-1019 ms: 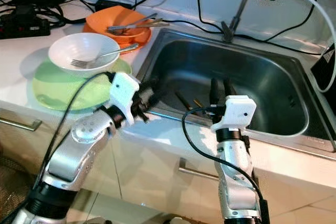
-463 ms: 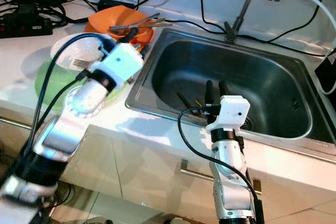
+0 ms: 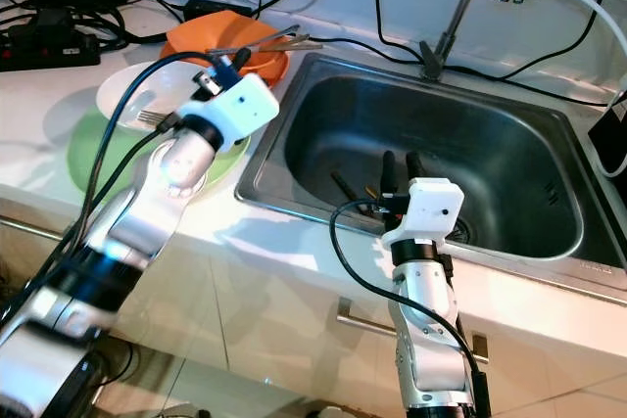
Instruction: Kitchen organization
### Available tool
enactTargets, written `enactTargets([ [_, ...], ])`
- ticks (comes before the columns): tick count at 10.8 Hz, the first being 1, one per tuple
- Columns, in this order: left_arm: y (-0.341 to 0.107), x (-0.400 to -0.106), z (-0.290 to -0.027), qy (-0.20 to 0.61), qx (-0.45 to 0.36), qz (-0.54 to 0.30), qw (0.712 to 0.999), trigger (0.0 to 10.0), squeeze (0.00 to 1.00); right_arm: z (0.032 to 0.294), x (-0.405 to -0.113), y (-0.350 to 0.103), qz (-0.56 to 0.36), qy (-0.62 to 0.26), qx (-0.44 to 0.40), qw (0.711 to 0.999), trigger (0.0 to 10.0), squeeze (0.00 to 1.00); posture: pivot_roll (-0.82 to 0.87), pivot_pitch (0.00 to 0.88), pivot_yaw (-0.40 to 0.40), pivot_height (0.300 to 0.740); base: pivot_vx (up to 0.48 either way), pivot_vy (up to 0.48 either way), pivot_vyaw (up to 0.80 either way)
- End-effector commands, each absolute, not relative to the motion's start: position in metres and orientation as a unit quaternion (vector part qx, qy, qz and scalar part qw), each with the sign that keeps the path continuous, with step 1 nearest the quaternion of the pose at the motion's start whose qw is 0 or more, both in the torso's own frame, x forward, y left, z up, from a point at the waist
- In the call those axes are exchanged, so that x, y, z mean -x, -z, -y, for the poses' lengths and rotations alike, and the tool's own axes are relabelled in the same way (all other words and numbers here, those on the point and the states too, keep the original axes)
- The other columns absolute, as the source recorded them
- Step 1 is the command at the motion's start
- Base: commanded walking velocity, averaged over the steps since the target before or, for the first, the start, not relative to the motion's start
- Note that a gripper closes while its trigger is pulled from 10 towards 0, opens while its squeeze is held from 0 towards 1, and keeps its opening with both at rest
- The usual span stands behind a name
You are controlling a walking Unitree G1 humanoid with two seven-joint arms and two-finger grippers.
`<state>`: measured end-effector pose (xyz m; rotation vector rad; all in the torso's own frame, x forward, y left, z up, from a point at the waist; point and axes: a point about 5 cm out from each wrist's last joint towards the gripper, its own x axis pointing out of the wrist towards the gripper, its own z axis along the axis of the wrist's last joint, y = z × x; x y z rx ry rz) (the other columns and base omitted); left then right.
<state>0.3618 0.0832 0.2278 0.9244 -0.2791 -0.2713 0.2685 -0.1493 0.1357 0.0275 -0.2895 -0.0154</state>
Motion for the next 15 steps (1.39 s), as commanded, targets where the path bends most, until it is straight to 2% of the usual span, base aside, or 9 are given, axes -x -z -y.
enactTargets([
  [1,-0.228,-0.363,-0.076,0.139,-0.453,0.131,0.871,10.0,0.00,0.150,-0.270,-0.139,0.146,0.013,-0.010,0.989,10.0,0.00,0.04,0.022,-0.082,0.740,0.000,0.000,0.00],
  [7,-0.232,-0.363,-0.061,0.176,-0.458,0.146,0.859,10.0,0.00,0.150,-0.273,-0.142,0.148,0.018,-0.014,0.989,10.0,0.00,0.03,0.047,-0.080,0.740,0.000,0.000,0.00],
  [8,-0.229,-0.365,-0.062,0.177,-0.464,0.140,0.857,10.0,0.77,0.150,-0.273,-0.142,0.148,0.018,-0.014,0.989,10.0,0.00,0.03,0.048,-0.079,0.740,0.000,0.000,0.00],
  [9,-0.225,-0.367,-0.064,0.176,-0.472,0.125,0.855,10.0,1.00,0.150,-0.273,-0.142,0.147,0.019,-0.015,0.989,10.0,0.00,0.03,0.050,-0.078,0.740,0.000,0.000,0.00],
  [10,-0.224,-0.369,-0.066,0.171,-0.485,0.120,0.849,10.0,1.00,0.150,-0.273,-0.142,0.147,0.020,-0.015,0.989,10.0,0.00,0.03,0.050,-0.078,0.740,0.000,0.000,0.00],
  [11,-0.223,-0.372,-0.069,0.159,-0.504,0.109,0.842,10.0,0.00,0.150,-0.274,-0.141,0.146,0.020,-0.015,0.989,10.0,0.00,0.03,0.049,-0.079,0.740,0.000,0.000,0.00],
  [15,-0.220,-0.380,-0.074,0.139,-0.519,0.088,0.839,10.0,0.00,0.149,-0.274,-0.141,0.146,0.019,-0.016,0.989,10.0,0.00,0.03,0.037,-0.077,0.740,0.000,0.000,0.00],
])
